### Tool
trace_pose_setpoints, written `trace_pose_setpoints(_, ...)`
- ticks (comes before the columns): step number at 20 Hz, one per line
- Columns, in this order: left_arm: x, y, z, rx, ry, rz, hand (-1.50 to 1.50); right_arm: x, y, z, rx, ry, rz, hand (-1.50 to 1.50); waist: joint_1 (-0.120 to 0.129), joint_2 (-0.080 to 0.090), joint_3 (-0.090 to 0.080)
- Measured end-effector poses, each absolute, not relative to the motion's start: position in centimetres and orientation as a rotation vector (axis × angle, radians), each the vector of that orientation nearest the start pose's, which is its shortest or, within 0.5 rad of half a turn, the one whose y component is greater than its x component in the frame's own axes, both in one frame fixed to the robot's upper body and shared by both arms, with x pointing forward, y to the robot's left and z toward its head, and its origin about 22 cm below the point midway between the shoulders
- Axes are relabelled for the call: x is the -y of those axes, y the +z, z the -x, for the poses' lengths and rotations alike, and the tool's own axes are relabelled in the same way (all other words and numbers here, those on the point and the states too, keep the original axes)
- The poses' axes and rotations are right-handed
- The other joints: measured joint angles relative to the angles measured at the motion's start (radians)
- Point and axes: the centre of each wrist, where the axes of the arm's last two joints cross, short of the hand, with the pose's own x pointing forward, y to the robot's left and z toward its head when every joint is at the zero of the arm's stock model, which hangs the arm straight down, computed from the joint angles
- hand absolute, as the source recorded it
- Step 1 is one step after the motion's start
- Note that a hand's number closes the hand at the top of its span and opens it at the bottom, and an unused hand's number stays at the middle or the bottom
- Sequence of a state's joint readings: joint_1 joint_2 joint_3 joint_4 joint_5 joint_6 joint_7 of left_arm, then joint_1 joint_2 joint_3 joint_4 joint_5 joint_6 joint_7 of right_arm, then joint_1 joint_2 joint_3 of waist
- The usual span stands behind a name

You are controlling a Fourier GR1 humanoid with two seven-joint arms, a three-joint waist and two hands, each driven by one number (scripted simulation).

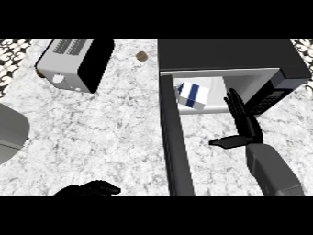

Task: Pick up the milk, place it into the microwave and close the microwave

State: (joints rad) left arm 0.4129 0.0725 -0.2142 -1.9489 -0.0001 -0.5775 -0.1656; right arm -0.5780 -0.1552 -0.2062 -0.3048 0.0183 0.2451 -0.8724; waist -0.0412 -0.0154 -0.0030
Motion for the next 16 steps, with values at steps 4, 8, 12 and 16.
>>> trace_pose_setpoints(4, -20.8, 1.5, -15.9, 1.657, -0.509, 0.515, 1.5, 28.9, -13.1, -28.2, 1.686, 0.086, -0.148, -1.5, -0.013, -0.003, -0.001)
trace_pose_setpoints(8, -19.4, 0.8, -17.2, 1.631, -0.562, 0.491, 1.5, 32.1, -14.3, -23.7, 1.674, 0.065, -0.077, -1.5, -0.021, -0.001, -0.001)
trace_pose_setpoints(12, -17.8, 0.1, -18.8, 1.611, -0.646, 0.488, 1.5, 35.0, -14.3, -19.6, 1.679, 0.031, -0.027, -1.5, -0.024, 0.002, -0.002)
trace_pose_setpoints(16, -15.4, -0.7, -19.7, 1.61, -0.716, 0.498, 1.5, 38.1, -13.1, -15.1, 1.688, 0.005, 0.021, -1.5, -0.017, 0.006, -0.001)
